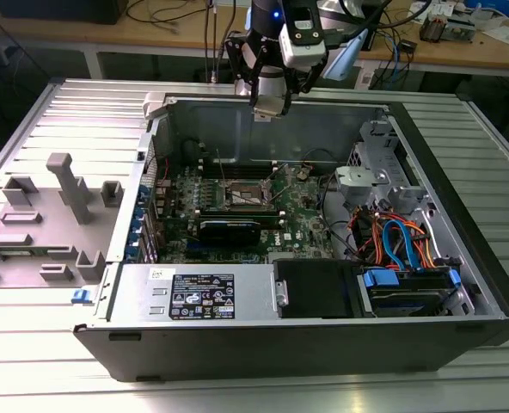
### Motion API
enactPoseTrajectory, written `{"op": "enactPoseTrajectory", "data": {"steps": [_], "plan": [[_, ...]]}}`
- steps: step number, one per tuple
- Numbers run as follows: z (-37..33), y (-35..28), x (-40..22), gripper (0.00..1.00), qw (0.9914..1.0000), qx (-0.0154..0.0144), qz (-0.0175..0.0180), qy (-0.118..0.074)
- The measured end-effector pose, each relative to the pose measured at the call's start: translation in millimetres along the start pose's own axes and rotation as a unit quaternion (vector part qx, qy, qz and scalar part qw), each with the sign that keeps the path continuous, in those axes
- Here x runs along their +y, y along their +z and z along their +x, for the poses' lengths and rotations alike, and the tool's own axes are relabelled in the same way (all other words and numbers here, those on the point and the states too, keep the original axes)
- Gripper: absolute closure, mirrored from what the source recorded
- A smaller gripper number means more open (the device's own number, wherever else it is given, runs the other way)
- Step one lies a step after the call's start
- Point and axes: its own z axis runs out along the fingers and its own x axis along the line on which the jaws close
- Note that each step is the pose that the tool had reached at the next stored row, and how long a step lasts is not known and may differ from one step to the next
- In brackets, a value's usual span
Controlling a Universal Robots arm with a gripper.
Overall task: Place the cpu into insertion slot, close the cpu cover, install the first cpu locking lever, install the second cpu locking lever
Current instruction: 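Place the cpu into insertion slot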
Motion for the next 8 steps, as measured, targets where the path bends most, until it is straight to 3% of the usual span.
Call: {"op": "enactPoseTrajectory", "data": {"steps": [8], "plan": [[0.0, 0.0, 0.0, 0.46, 0.99998, -0.0006, -0.0002, 0.007]]}}
